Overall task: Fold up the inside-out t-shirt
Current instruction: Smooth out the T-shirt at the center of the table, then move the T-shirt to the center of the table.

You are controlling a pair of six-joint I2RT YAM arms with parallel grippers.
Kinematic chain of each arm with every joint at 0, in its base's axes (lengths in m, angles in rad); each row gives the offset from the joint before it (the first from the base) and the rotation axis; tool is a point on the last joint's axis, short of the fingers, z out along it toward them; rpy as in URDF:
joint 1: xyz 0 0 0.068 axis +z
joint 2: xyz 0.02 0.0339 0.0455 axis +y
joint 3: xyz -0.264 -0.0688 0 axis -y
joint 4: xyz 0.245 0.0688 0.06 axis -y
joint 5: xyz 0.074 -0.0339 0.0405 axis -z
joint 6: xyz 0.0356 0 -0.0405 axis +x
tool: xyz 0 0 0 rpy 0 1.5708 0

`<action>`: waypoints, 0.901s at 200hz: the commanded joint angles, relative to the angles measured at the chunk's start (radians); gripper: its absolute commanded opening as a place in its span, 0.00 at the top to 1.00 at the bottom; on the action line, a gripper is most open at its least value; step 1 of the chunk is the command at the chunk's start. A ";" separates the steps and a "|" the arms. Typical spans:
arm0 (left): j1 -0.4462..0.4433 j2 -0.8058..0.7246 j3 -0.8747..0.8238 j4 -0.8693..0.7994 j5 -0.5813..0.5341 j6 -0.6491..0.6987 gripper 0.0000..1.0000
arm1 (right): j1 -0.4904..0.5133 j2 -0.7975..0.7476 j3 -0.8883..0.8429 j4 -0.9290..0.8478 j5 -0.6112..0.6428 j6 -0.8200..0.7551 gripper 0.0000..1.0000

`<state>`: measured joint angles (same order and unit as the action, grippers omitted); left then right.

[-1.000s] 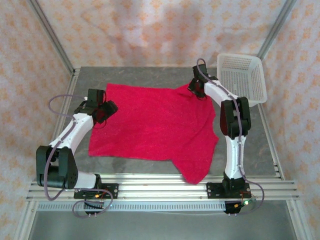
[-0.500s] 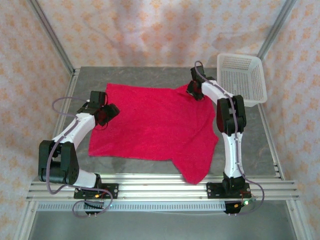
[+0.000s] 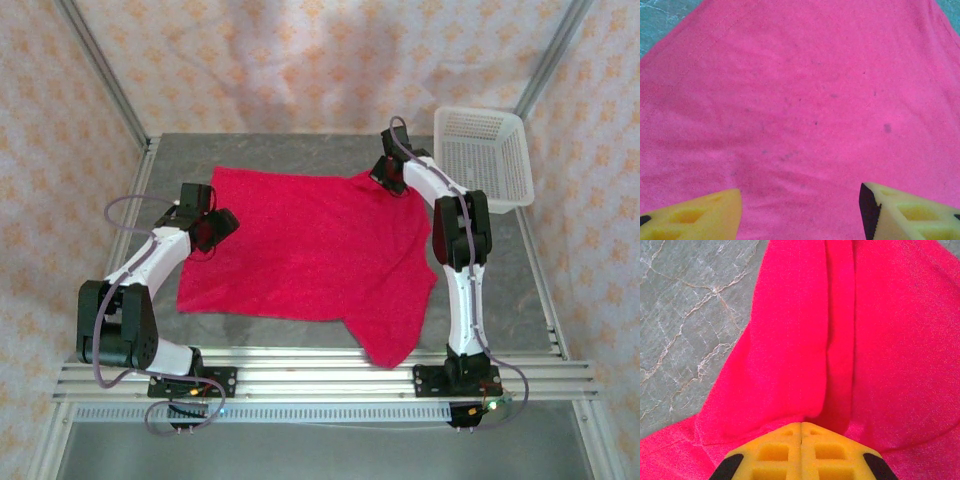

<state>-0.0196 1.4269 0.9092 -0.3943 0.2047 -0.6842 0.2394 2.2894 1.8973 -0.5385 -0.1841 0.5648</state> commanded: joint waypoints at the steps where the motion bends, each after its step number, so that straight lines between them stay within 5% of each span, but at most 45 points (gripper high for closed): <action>1: -0.006 -0.011 -0.012 0.015 -0.002 -0.012 0.35 | 0.008 -0.050 0.051 -0.006 -0.005 -0.001 1.00; 40: -0.006 0.007 -0.012 0.026 -0.001 -0.012 0.35 | 0.007 0.010 0.235 0.065 -0.034 -0.008 1.00; 86: -0.008 0.015 -0.021 0.044 -0.005 -0.021 0.35 | 0.024 0.321 0.691 0.170 -0.176 -0.066 1.00; 102: -0.009 0.023 -0.024 0.055 0.006 -0.029 0.36 | 0.029 0.433 0.851 0.176 -0.254 -0.030 0.50; 110: -0.009 0.030 -0.017 0.050 0.009 -0.025 0.35 | 0.030 0.458 0.895 0.153 -0.277 -0.017 0.38; 131: -0.010 0.035 0.012 0.017 -0.007 -0.004 0.35 | 0.031 0.380 0.819 0.064 -0.254 -0.039 0.37; 180: -0.009 0.120 0.156 -0.017 0.030 0.014 0.35 | 0.032 -0.008 0.228 -0.013 -0.034 -0.065 0.37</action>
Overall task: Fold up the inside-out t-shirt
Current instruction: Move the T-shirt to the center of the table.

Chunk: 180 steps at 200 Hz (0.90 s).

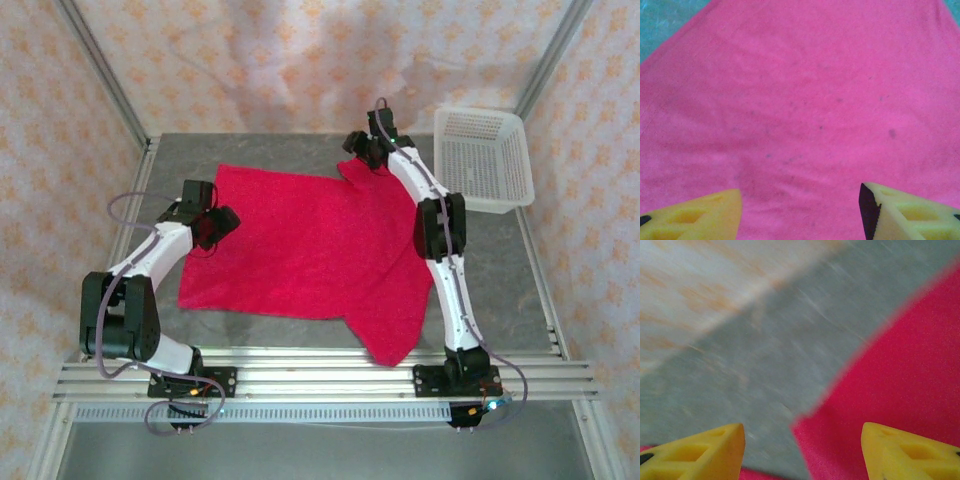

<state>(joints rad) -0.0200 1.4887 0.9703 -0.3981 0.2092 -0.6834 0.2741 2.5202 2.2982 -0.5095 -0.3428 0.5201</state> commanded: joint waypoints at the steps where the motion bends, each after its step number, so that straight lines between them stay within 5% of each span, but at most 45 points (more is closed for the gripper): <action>1: -0.009 0.062 0.098 -0.012 0.028 0.013 0.35 | -0.003 -0.245 -0.185 -0.042 0.128 -0.021 0.37; 62: -0.007 0.386 0.395 -0.071 0.067 0.031 0.36 | -0.004 -0.460 -0.675 -0.046 0.189 -0.019 0.38; 97: 0.008 0.553 0.489 -0.067 0.100 0.012 0.36 | -0.017 -0.400 -0.731 0.001 0.165 0.011 0.39; 137: 0.062 0.730 0.622 -0.099 0.081 -0.005 0.37 | -0.046 -0.141 -0.439 -0.068 0.159 0.002 0.46; 180: 0.114 0.886 0.846 -0.153 0.077 -0.005 0.37 | -0.068 0.278 0.317 -0.343 0.113 -0.009 0.48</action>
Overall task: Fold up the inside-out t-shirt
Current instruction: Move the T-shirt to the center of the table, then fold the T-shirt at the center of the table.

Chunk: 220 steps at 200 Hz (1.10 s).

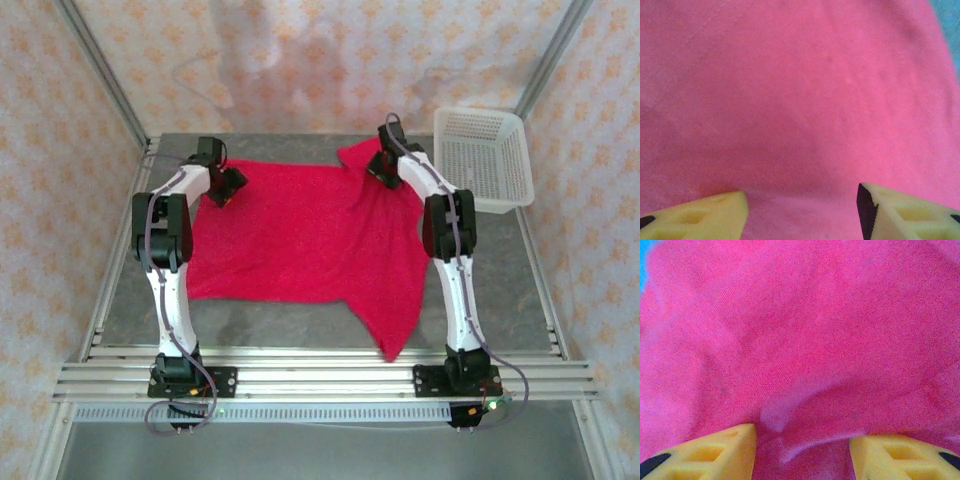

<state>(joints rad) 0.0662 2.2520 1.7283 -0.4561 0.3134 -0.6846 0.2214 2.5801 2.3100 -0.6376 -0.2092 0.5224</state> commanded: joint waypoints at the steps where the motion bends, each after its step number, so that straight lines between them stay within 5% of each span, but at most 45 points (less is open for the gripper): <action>1: 0.027 0.126 0.093 -0.097 -0.027 -0.003 0.37 | -0.016 0.227 0.324 -0.220 -0.020 -0.011 0.48; 17: 0.029 0.170 0.178 -0.119 -0.018 0.007 0.37 | -0.032 0.292 0.473 -0.187 -0.063 0.006 0.48; 59: 0.029 -0.016 0.104 -0.098 -0.090 0.062 0.37 | -0.052 0.059 0.302 -0.100 -0.129 -0.060 0.45; 110: -0.038 -0.463 -0.296 -0.063 -0.129 0.083 0.37 | 0.023 -0.414 -0.310 -0.070 -0.080 -0.136 0.46; 162: -0.048 -0.759 -0.749 -0.004 -0.092 0.034 0.38 | 0.113 -0.753 -0.965 0.115 -0.085 -0.093 0.59; 187: -0.035 -0.779 -0.841 0.032 -0.064 0.033 0.37 | 0.112 -0.789 -1.102 0.171 -0.075 -0.079 0.65; 220: 0.041 -0.684 -0.856 0.095 -0.050 0.034 0.37 | 0.075 -0.716 -1.076 0.159 0.024 -0.105 0.66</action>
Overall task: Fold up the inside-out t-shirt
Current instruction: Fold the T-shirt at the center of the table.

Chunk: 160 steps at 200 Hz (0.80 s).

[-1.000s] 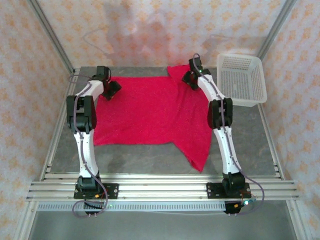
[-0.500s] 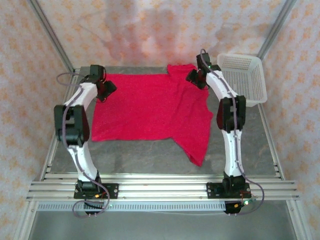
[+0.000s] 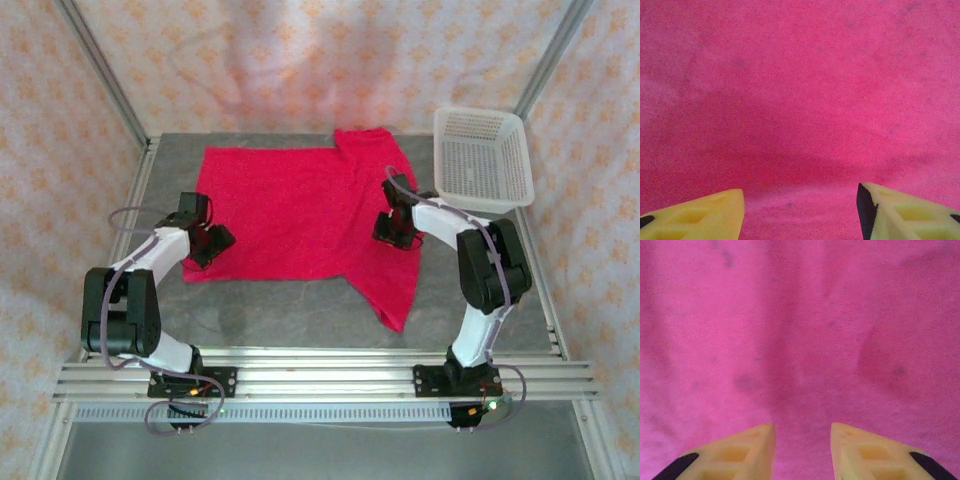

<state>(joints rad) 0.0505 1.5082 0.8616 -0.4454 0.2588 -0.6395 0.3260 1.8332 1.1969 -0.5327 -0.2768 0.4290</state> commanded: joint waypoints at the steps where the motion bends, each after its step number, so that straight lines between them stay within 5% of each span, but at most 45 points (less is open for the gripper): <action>1: 0.058 0.063 0.013 0.085 0.004 -0.011 0.37 | -0.033 0.034 0.039 0.054 0.093 -0.012 0.66; 48: 0.128 0.311 0.173 0.054 -0.025 0.021 0.38 | -0.121 0.202 0.205 -0.001 0.113 -0.036 0.65; 84: 0.130 0.342 0.214 0.037 -0.055 0.029 0.37 | -0.138 0.276 0.288 -0.052 0.141 -0.066 0.65; 120: 0.130 0.227 0.213 -0.051 -0.072 0.033 0.37 | -0.142 0.232 0.308 -0.120 0.094 -0.079 0.62; 160: 0.132 -0.018 0.133 -0.202 -0.187 0.043 0.41 | -0.101 -0.043 0.148 -0.134 0.085 -0.069 0.56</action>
<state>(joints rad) 0.1730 1.6302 1.0382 -0.5045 0.1799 -0.6235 0.1974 1.9747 1.4143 -0.5995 -0.2054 0.3634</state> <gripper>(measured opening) 0.603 0.435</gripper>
